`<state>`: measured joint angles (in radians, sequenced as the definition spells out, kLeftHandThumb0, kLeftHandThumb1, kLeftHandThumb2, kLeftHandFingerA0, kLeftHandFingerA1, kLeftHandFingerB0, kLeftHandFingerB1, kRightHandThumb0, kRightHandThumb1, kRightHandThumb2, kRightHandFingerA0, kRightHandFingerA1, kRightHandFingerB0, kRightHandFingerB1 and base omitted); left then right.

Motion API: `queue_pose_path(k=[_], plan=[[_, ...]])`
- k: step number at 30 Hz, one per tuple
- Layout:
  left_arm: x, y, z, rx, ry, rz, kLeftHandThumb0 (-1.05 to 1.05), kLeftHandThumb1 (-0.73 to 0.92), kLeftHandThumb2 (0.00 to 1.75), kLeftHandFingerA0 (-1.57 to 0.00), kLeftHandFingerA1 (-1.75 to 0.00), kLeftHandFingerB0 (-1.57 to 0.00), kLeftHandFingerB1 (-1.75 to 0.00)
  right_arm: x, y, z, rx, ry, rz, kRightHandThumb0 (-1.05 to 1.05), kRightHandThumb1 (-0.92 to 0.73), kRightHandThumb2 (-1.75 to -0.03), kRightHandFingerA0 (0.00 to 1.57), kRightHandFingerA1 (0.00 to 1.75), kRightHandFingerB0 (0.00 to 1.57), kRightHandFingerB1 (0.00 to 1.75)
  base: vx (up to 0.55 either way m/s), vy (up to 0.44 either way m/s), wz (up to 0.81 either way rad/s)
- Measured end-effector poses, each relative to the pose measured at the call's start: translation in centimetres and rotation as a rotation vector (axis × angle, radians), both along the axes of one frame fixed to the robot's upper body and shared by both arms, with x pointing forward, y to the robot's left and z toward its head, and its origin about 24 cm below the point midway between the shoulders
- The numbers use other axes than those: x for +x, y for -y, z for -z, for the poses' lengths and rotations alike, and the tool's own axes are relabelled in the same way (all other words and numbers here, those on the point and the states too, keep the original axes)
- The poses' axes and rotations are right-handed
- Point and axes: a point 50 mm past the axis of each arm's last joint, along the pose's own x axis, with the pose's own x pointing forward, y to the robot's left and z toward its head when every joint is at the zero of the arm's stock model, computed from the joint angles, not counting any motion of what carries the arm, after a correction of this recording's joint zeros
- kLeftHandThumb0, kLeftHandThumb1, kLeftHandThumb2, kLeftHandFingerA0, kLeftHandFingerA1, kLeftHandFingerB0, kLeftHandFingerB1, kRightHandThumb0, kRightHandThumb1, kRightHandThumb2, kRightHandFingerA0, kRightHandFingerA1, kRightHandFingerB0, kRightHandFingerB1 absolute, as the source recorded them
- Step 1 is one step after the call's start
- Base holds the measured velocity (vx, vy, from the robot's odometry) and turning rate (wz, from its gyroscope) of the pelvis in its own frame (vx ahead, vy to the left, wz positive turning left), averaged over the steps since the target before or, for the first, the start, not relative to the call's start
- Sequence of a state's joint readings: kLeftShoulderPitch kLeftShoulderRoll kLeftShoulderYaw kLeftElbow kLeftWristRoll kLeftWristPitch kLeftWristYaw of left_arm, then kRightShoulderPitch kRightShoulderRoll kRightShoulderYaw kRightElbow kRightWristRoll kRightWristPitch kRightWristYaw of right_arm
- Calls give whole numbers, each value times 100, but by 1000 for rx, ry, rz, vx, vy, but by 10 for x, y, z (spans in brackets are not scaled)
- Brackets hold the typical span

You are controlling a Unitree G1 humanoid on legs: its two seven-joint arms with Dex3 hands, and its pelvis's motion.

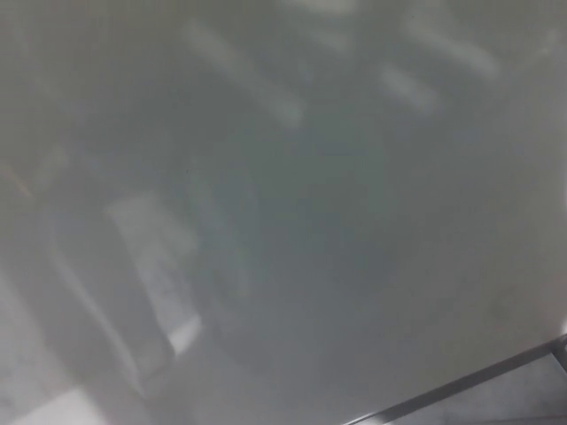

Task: A white board is being place on the right hand side and parallel to the robot and the robot uses its left hand to grab on the leftside of the whiteboard and drag the whiteboard from the right hand side to the left hand side

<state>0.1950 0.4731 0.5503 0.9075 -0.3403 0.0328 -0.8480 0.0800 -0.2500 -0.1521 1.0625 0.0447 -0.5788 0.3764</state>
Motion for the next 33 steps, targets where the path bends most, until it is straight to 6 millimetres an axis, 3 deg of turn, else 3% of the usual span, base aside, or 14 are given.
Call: queue_pose_path(k=[2,3,5,6,8,10,12,14,18,19,25,30,31,33], plan=[[-7,8,9,3,-42,18,-84,72,95,0,-3,0,0,-2,1,0,-2,-2,3,-51,-78,-82,81,99,29,68,0,0,0],[-10,11,12,14,-63,35,-64,57,76,-11,-30,0,0,-2,1,0,-4,-3,4,-51,-78,-82,81,99,29,68,0,0,0],[-17,16,19,50,-132,73,-64,66,60,-26,-32,0,0,-4,2,1,-5,-8,8,-51,-78,-82,82,99,29,68,0,0,0],[-19,17,22,59,-155,77,-70,55,82,-36,-48,0,0,-5,2,1,-5,-11,8,-51,-78,-82,80,99,28,70,0,0,0],[-25,19,27,78,-198,84,-68,59,58,-49,-37,0,-3,-8,3,2,-8,-18,10,-52,-77,-83,80,101,27,70,0,0,0],[-28,21,31,110,-237,110,-70,50,82,-55,-62,0,-3,-11,4,3,-10,-23,11,-51,-76,-84,82,100,29,69,0,0,0],[-30,24,34,131,-268,133,-65,59,58,-52,-52,0,-7,-12,5,3,-9,-26,12,-50,-76,-83,82,100,29,69,0,0,0],[-30,27,37,155,-299,166,-73,53,83,-45,-58,0,-2,-14,6,3,-5,-28,15,-53,-76,-83,83,101,28,69,0,0,0],[-30,32,44,186,-359,220,-61,59,58,-47,-70,0,-9,-15,6,3,-4,-28,12,-52,-77,-81,82,99,27,68,0,0,0],[-30,33,45,197,-372,235,-65,49,81,-37,-54,0,-7,-15,6,3,-5,-28,10,-51,-76,-82,82,99,28,68,0,0,0],[-25,36,48,239,-400,295,-67,49,82,-20,-46,0,-12,-13,6,3,-5,-28,9,-53,-74,-84,81,100,28,70,0,0,0],[-22,37,48,279,-409,335,-62,60,58,-17,-30,0,-14,-11,6,2,-5,-22,7,-56,-75,-82,80,100,27,71,0,0,0],[-22,37,48,283,-407,335,-68,50,83,-17,-44,0,-13,-10,6,2,-5,-20,7,-54,-74,-82,78,100,27,71,0,0,0],[-22,36,48,289,-407,338,-68,50,83,-18,-44,0,-13,-9,6,2,-6,-19,6,-54,-73,-82,79,101,27,71,0,0,0]])
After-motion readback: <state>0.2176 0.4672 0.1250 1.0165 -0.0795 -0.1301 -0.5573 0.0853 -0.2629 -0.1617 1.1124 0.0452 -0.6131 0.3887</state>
